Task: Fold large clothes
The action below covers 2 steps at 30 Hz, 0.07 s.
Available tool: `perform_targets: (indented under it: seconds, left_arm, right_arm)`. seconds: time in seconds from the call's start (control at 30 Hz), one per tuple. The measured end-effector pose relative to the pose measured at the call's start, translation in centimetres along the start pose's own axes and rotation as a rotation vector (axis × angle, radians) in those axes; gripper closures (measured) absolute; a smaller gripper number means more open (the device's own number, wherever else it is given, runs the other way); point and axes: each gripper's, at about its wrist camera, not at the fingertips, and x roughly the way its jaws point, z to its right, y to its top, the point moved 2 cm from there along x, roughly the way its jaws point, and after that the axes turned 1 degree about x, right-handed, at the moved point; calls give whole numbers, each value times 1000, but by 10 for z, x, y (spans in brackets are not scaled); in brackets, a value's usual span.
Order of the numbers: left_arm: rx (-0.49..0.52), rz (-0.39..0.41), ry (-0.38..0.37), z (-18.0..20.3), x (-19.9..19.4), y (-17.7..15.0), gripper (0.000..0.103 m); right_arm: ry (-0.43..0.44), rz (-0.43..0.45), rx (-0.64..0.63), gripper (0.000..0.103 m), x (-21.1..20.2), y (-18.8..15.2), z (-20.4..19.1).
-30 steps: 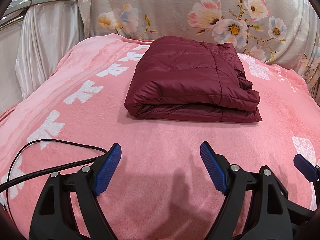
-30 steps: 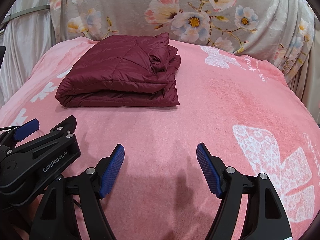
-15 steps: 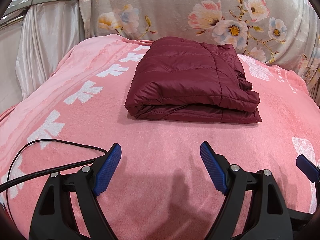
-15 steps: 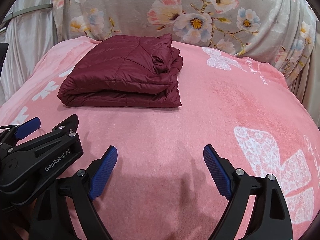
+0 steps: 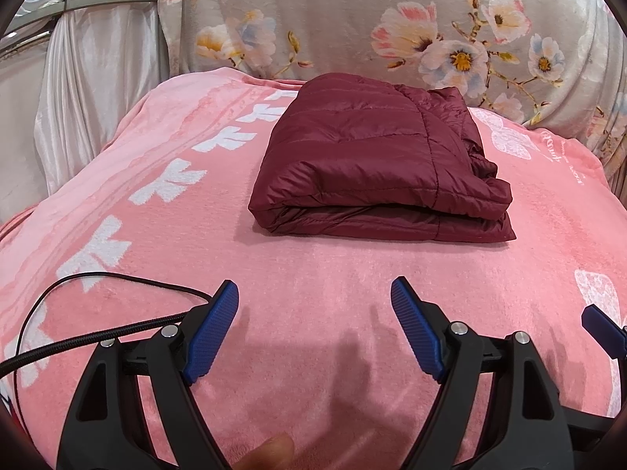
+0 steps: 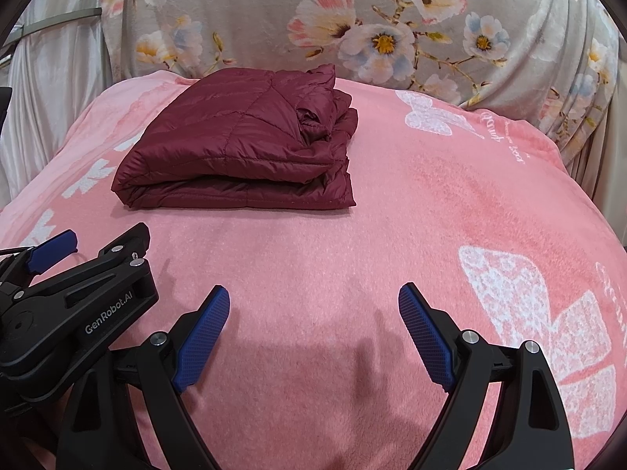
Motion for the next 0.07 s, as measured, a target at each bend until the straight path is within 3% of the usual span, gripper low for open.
perform_targets:
  seconds: [0.07]
  left_arm:
    - [0,0,1,1,-1,-1,26]
  right_arm:
    - [0,0,-1,17,0,0,0]
